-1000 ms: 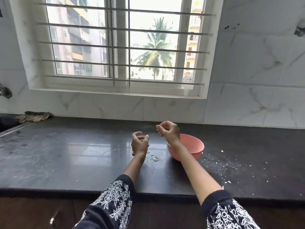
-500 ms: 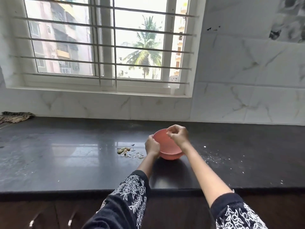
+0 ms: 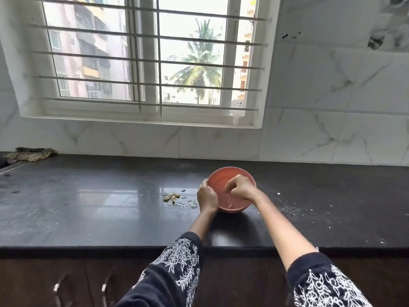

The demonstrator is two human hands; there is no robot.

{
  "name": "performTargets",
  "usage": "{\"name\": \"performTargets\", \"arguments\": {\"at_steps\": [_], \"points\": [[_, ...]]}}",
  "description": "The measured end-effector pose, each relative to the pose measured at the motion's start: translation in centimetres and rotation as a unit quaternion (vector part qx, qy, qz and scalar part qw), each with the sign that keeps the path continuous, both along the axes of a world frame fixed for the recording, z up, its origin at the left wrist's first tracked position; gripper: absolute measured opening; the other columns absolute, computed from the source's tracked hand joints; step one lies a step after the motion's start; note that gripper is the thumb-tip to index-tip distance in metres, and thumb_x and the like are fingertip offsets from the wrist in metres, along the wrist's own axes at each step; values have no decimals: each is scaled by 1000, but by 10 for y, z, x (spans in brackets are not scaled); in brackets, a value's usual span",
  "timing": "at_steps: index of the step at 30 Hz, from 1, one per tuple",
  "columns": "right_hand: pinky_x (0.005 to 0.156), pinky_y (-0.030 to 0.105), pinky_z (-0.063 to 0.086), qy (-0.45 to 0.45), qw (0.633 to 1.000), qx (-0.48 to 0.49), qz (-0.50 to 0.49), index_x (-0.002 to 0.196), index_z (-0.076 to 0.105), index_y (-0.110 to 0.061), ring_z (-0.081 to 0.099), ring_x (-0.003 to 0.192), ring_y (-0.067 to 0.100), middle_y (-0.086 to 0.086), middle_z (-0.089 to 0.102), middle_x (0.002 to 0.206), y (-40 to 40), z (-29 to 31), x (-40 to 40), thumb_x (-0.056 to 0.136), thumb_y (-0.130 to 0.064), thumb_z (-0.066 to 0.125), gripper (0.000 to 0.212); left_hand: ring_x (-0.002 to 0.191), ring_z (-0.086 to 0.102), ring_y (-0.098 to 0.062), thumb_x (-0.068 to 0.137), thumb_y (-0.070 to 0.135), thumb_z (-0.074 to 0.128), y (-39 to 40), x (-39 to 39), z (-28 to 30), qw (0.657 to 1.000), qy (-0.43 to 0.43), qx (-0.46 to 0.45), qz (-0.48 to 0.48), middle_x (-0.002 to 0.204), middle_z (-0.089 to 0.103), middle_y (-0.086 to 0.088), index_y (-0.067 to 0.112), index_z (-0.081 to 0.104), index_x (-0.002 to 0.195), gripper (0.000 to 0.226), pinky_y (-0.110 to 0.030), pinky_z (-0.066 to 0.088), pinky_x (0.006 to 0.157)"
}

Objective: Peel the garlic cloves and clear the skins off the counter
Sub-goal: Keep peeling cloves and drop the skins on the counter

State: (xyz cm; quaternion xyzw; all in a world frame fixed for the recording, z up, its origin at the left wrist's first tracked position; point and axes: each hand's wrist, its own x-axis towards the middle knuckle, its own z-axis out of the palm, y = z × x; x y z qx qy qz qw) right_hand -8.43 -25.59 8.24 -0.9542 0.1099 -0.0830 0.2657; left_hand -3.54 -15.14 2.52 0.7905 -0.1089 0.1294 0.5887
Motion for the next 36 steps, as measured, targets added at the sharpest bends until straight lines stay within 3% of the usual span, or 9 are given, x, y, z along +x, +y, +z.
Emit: {"name": "performTargets", "arguments": {"at_steps": [5,7,9,12,16,21,26,31,36], "points": [[71,16,37,-23,999,-33,-15,90,73,-14,59,94,14,3,69,102,3,3,3,80,-6,57,21,105,58,-31,94,6,36,1,4,12,998,50,21,-20,114,63,-18,2,57,117,31,-32,44,85],[71,20,39,-31,998,-41,-33,75,68,-17,59,90,14,4,69,100,1,2,7,76,-12,68,5,105,57,-32,95,12,39,1,8,14,997,67,38,-30,114,63,-18,0,58,113,29,-33,43,84],[73,23,42,-43,997,-20,-54,62,60,-20,60,93,19,7,67,100,-3,-2,10,73,-13,75,20,106,57,-32,95,16,40,0,10,17,994,89,51,-40,115,62,-19,-1,58,113,30,-34,43,84],[68,22,35,-101,992,-4,-72,74,70,-7,61,87,21,9,69,92,-1,-3,17,76,-17,75,11,106,57,-32,98,23,39,6,13,20,994,83,52,-52,114,62,-18,-1,58,111,34,-33,42,83],[60,29,26,-188,980,19,-56,49,52,-16,50,66,27,5,53,54,19,2,27,89,-30,61,43,107,57,-28,98,20,42,30,23,15,998,39,37,-10,115,64,-13,4,57,117,29,-29,41,83],[67,22,38,-196,980,10,29,92,72,-8,64,83,21,8,72,88,57,5,46,87,-25,64,19,102,61,-26,88,3,44,79,47,-8,996,37,61,62,111,66,-10,9,60,112,29,-27,44,81],[66,25,43,-125,988,12,88,93,71,-3,57,67,18,13,69,83,92,-4,77,84,-5,60,14,97,63,-23,87,5,52,124,72,-15,994,28,73,77,109,67,-6,9,62,110,25,-23,42,79],[67,15,32,-47,989,-62,128,100,71,-5,63,95,25,13,70,101,113,-36,98,83,-3,56,23,92,66,-22,78,19,72,134,86,-23,990,41,134,-4,99,70,-7,10,69,95,19,-27,49,82],[65,20,33,-66,988,-72,117,91,73,-8,63,91,25,12,71,95,117,-52,113,82,-10,59,17,86,67,-20,78,16,72,137,95,-27,992,22,123,-2,90,73,-8,10,74,85,9,-24,47,75]]}}
